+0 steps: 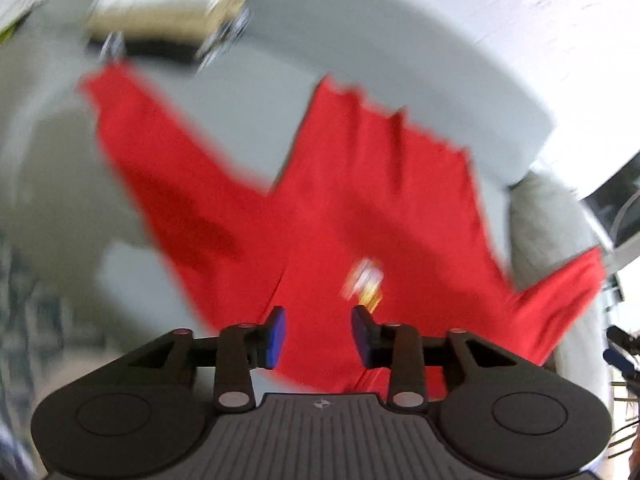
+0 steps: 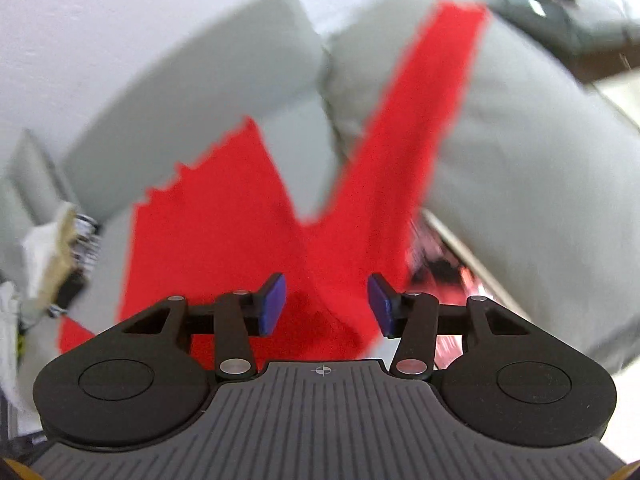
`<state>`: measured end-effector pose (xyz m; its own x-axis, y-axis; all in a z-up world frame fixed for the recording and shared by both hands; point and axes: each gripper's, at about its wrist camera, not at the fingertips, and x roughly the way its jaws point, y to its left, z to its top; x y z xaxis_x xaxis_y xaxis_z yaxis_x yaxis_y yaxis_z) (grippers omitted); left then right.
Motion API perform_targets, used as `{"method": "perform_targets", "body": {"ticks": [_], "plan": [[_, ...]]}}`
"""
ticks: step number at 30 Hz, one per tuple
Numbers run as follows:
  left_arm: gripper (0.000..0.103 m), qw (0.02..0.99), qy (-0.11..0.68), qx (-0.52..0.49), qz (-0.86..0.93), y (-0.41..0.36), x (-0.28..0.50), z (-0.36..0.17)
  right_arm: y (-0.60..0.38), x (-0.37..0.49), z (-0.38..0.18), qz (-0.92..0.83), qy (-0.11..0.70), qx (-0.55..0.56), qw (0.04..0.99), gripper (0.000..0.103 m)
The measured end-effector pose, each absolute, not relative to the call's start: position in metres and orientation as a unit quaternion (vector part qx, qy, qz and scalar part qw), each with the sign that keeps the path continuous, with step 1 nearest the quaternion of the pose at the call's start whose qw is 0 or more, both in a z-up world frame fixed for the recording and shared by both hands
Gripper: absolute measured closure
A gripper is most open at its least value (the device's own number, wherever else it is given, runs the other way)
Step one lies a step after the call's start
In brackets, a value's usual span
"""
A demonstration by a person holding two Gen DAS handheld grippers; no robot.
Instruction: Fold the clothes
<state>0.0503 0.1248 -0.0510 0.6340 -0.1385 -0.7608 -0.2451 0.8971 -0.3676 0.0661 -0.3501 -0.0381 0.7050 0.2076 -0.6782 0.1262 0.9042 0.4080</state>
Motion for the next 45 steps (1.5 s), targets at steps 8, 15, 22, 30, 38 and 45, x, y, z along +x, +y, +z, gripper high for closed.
{"method": "perform_targets", "body": {"ticks": [8,15,22,30,38,45], "plan": [[0.058,0.91,0.379,-0.166,-0.017,0.136,0.128,0.014,-0.311,0.147,0.043,0.127,0.337,0.174,0.917,0.044],[0.055,0.909,0.402,-0.105,0.007,0.15,0.25,-0.041,-0.264,0.266,0.005,0.133,0.369,0.102,0.914,0.034],[0.056,0.904,0.414,-0.105,0.03,0.189,0.363,-0.118,-0.264,0.395,-0.082,0.119,0.405,0.145,0.895,0.058],[0.059,0.919,0.391,-0.048,0.019,0.196,0.448,-0.159,-0.264,0.507,-0.142,0.124,0.416,0.19,0.881,0.058],[0.101,0.93,0.364,0.053,0.007,0.171,0.478,-0.169,-0.218,0.547,-0.167,0.153,0.424,0.037,0.892,0.094],[0.101,0.943,0.312,0.057,0.098,0.182,0.468,-0.168,-0.233,0.53,-0.155,0.06,0.319,0.042,0.945,0.101]]}}
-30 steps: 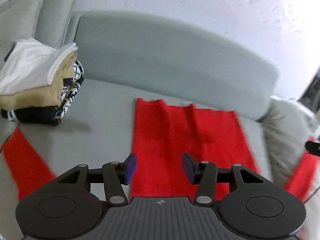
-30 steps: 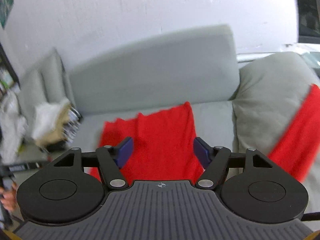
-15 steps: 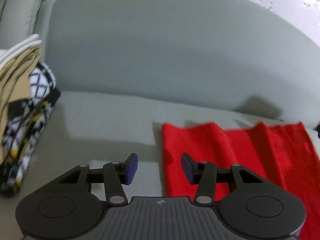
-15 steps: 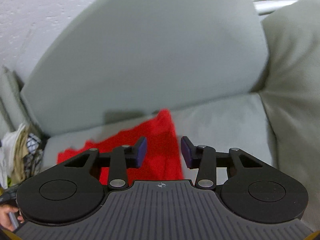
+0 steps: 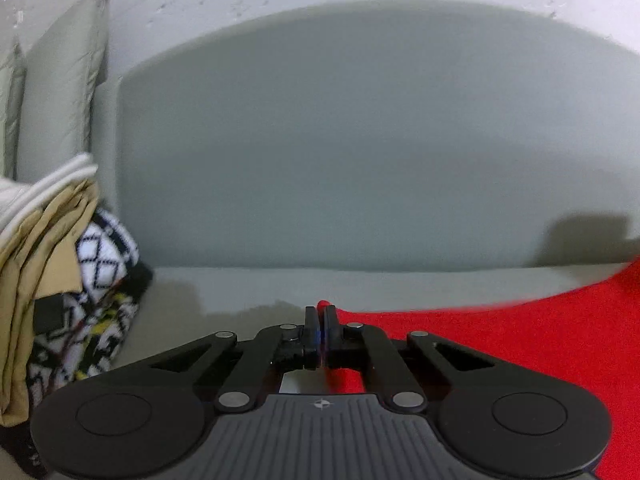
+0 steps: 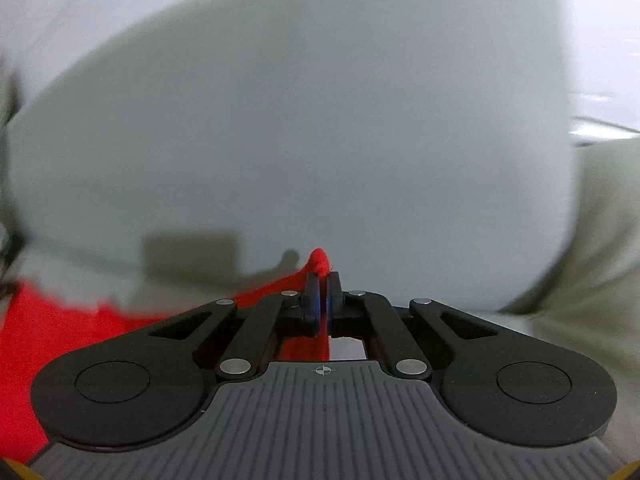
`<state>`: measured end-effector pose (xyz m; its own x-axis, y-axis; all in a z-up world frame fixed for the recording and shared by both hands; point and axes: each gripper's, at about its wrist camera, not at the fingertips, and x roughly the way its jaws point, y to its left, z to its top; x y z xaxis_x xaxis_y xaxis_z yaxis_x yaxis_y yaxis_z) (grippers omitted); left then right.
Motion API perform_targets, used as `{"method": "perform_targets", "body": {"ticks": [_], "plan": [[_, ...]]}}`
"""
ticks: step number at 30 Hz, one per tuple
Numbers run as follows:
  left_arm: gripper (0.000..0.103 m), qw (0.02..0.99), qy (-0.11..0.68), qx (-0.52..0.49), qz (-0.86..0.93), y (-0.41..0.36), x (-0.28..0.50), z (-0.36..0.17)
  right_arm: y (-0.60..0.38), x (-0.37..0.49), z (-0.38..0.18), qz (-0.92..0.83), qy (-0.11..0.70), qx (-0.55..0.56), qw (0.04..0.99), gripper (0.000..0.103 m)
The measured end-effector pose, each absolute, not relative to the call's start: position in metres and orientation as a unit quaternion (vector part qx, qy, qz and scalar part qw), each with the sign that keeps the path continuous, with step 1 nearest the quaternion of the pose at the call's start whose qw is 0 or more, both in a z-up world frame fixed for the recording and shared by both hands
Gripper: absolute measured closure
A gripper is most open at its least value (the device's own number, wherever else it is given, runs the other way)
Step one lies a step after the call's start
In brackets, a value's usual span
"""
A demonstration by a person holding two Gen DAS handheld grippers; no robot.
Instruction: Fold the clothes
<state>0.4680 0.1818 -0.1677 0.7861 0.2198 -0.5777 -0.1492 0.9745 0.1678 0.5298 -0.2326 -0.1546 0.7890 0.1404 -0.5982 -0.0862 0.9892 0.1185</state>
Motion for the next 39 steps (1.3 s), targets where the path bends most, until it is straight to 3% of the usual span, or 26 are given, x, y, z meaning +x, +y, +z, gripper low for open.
{"method": "perform_targets", "body": {"ticks": [6,7,8,9,10,13,16,22,24,29,31,33,37,39], "plan": [[0.099,0.926,0.338,0.103,0.131,0.169,0.478,-0.188,-0.217,0.541,-0.189,0.007,0.367,0.018,0.93,0.099],[0.09,0.924,0.343,0.106,0.134,0.169,0.477,-0.182,-0.214,0.54,-0.189,0.0,0.365,0.014,0.931,0.097],[0.085,0.926,0.34,0.096,0.132,0.171,0.467,-0.173,-0.216,0.538,-0.183,0.0,0.37,0.023,0.929,0.091],[0.078,0.928,0.337,0.087,0.13,0.174,0.456,-0.163,-0.218,0.536,-0.177,0.001,0.375,0.036,0.926,0.07],[0.073,0.931,0.334,0.077,0.128,0.177,0.446,-0.154,-0.224,0.526,-0.164,0.002,0.365,0.052,0.929,0.061],[0.064,0.936,0.329,0.04,0.115,0.188,0.405,-0.122,-0.248,0.479,-0.117,0.016,0.321,0.103,0.941,0.05],[0.064,0.937,0.338,-0.01,0.087,0.196,0.339,-0.084,-0.277,0.409,-0.068,0.034,0.294,0.147,0.944,0.043],[0.053,0.918,0.39,-0.06,0.043,0.169,0.197,-0.031,-0.307,0.265,-0.005,0.056,0.318,0.177,0.93,0.032],[0.054,0.899,0.43,-0.073,0.022,0.152,0.162,-0.035,-0.309,0.232,-0.002,0.062,0.355,0.187,0.914,0.033],[0.053,0.879,0.466,-0.099,-0.012,0.107,0.088,-0.057,-0.308,0.169,-0.037,0.087,0.433,0.249,0.862,0.051],[0.054,0.875,0.477,-0.078,0.0,0.089,0.077,-0.074,-0.297,0.154,-0.058,0.091,0.452,0.221,0.859,0.073],[0.057,0.876,0.481,-0.038,0.02,0.069,0.073,-0.088,-0.273,0.148,-0.079,0.091,0.475,0.147,0.863,0.086],[0.063,0.897,0.441,0.025,0.021,0.04,0.075,-0.106,-0.225,0.136,-0.112,0.096,0.489,0.046,0.866,0.086],[0.071,0.895,0.443,0.031,0.03,0.031,0.076,-0.117,-0.213,0.136,-0.121,0.092,0.475,0.024,0.875,0.084]]}}
